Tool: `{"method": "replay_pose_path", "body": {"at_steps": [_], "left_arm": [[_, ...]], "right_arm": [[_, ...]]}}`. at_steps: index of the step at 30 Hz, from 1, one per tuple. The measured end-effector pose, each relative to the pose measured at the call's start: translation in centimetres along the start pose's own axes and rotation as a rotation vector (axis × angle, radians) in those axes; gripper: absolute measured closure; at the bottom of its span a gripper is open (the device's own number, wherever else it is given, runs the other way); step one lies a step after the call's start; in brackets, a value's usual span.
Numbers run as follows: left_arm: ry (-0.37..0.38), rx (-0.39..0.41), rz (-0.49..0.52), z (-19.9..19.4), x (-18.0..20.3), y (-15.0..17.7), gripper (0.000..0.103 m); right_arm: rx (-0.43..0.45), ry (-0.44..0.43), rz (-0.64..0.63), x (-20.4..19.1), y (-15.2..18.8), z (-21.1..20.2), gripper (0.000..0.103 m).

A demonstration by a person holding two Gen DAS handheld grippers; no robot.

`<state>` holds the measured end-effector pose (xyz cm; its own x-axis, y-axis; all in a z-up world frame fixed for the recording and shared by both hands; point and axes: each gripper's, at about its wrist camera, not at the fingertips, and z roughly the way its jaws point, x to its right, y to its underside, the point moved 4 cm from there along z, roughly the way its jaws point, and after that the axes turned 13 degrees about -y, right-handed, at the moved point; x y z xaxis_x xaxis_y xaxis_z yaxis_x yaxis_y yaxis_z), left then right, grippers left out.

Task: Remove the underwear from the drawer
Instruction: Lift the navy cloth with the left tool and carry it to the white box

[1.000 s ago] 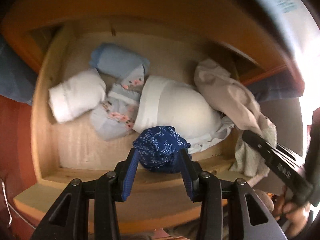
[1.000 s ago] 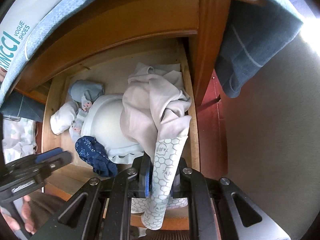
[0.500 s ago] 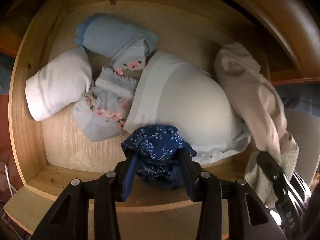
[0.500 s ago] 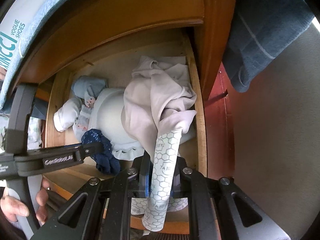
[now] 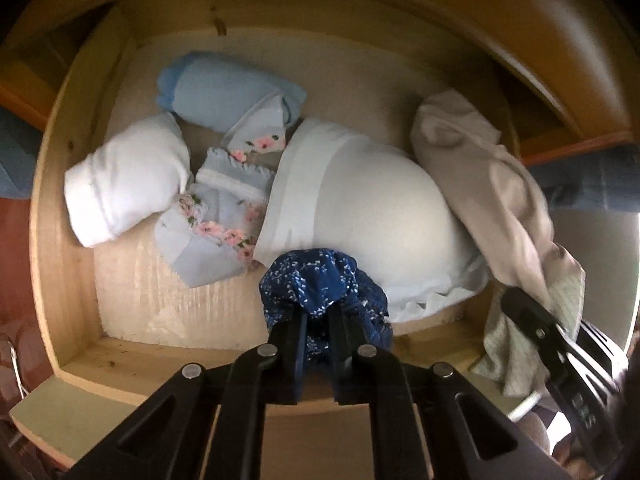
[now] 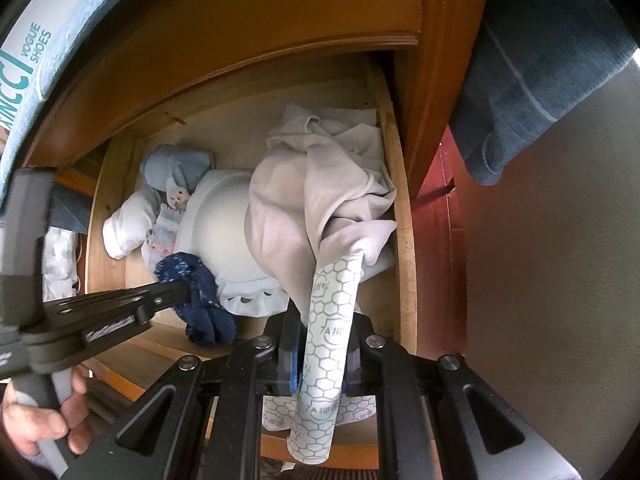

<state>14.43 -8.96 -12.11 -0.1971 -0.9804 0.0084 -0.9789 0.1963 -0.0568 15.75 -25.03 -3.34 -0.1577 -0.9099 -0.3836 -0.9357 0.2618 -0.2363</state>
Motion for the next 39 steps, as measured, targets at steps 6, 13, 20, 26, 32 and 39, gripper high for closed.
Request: {"method": "replay_pose_path", "body": {"at_steps": [6, 13, 20, 26, 32, 39], "left_arm": [[0.013, 0.07, 0.003, -3.0, -1.2, 1.7, 0.095], [0.02, 0.17, 0.042, -7.3, -2.3, 3.6, 0.095], [0.004, 0.281, 0.081, -12.1, -3.3, 5.2, 0.095], [0.013, 0.357, 0.11, -15.5, -3.9, 5.7, 0.095], [0.026, 0.469, 0.114, -21.7, -5.5, 5.9, 0.095], [0.042, 0.634, 0.1, -30.5, -7.1, 4.0, 0.095]], "right_arm": [[0.003, 0.003, 0.001, -0.1, 0.0, 0.1, 0.091], [0.004, 0.022, -0.011, -0.1, 0.0, 0.2, 0.091], [0.004, 0.037, -0.018, -0.2, 0.0, 0.2, 0.091], [0.004, 0.045, -0.02, -0.2, 0.0, 0.3, 0.091], [0.004, 0.052, -0.023, -0.2, 0.0, 0.4, 0.091], [0.002, 0.058, -0.027, -0.3, 0.0, 0.4, 0.091]]}}
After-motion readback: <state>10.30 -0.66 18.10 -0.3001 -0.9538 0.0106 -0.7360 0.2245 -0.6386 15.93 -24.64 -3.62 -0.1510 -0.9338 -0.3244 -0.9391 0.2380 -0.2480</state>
